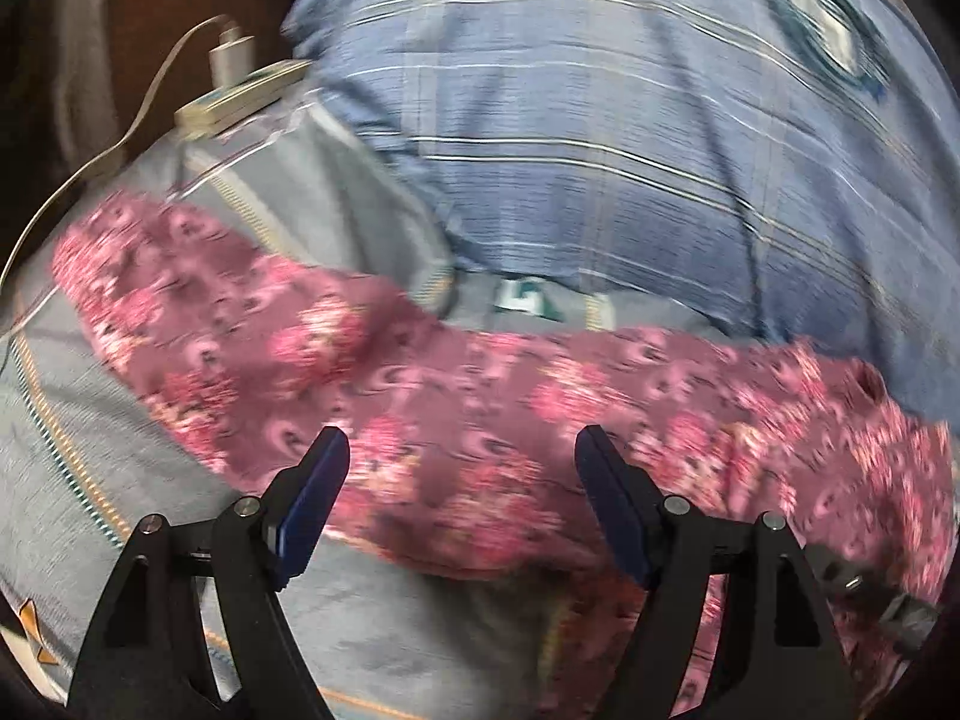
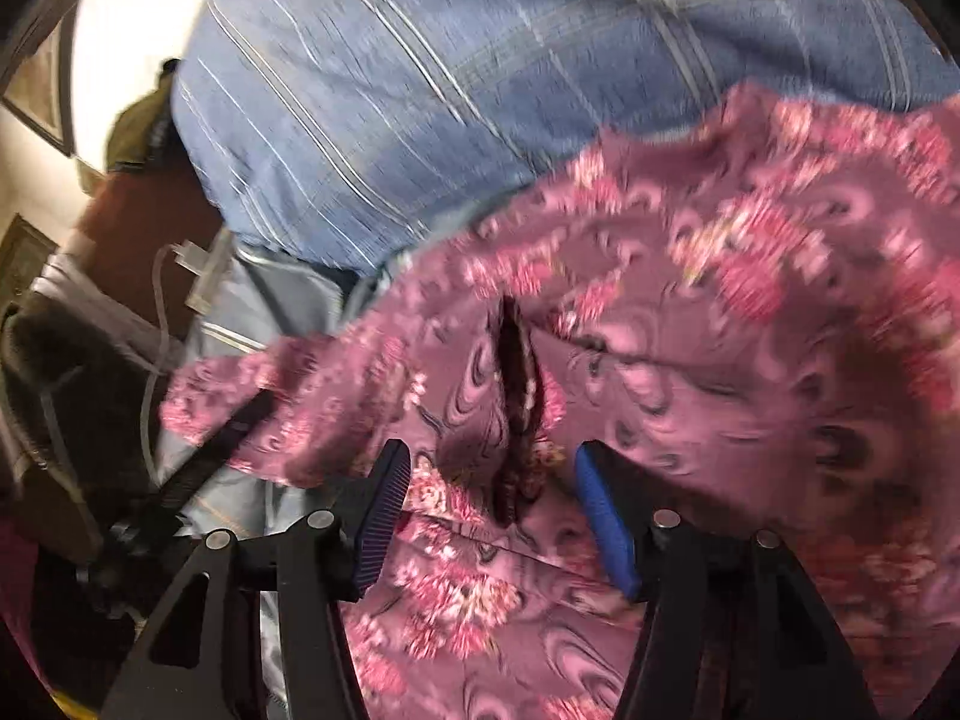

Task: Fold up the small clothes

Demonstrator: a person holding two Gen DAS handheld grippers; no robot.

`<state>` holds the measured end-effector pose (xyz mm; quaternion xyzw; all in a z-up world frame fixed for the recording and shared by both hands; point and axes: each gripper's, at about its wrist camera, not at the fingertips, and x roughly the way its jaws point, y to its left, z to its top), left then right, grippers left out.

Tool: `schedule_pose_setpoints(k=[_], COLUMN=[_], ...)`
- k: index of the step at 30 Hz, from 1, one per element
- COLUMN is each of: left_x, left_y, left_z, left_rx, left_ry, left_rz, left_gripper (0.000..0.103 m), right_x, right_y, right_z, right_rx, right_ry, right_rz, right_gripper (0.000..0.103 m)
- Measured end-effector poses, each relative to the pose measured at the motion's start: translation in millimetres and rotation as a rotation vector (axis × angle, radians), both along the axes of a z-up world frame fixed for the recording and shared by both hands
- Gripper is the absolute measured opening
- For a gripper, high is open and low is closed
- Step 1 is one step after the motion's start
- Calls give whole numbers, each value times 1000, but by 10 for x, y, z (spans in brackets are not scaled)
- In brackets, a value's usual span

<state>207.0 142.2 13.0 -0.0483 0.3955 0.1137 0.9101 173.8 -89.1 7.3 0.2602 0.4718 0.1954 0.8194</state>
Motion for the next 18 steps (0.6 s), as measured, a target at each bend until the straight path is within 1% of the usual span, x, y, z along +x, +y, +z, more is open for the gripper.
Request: schedule_pose_setpoints(k=[1, 2, 3, 5, 6, 7, 9, 11, 13, 14, 15, 16, 17, 18], left_x=[-12, -23, -37, -73, -93, -103, -107, -89, -59, -48, -36, -23, -21, -21], left_y=[66, 152, 224, 368, 430, 472, 544, 549, 446, 373, 280, 151, 51, -70], left_z=[5, 15, 28, 69, 86, 89, 78, 42, 5, -16, -36, -70, -86, -112], left_rx=[-10, -22, -29, -36, -39, -42, -70, -113, -148, -158, -165, -178, -190, -202], left_ry=[-5, -12, -20, -44, -57, -63, -65, -55, -31, -18, -1, 18, 29, 40], left_rz=[20, 47, 71, 127, 153, 171, 184, 167, 109, 75, 35, -21, -56, -97], left_gripper=[78, 78, 78, 78, 78, 78, 78, 78, 78, 78, 78, 78, 78, 78], right_x=[28, 15, 13, 36, 98, 141, 155, 32, -169, -253, -340, -463, -533, -647], right_y=[120, 207, 343, 578, 785, 910, 1096, 1055, 716, 506, 229, -176, -413, -812], right_z=[32, 89, 190, 303, 318, 295, 245, 284, 387, 426, 463, 506, 523, 540], right_rx=[-24, -34, -23, -15, -5, 2, -13, -20, -18, -19, -31, -77, -113, -179], right_ry=[-16, -51, -106, -154, -142, -108, -41, -59, -106, -121, -136, -152, -161, -165], right_rz=[29, 36, 56, 99, 154, 191, 227, 230, 178, 136, 73, -24, -79, -174], right_gripper=[8, 9, 9, 10, 14, 14, 18, 19, 19, 23, 30, 32, 37, 41])
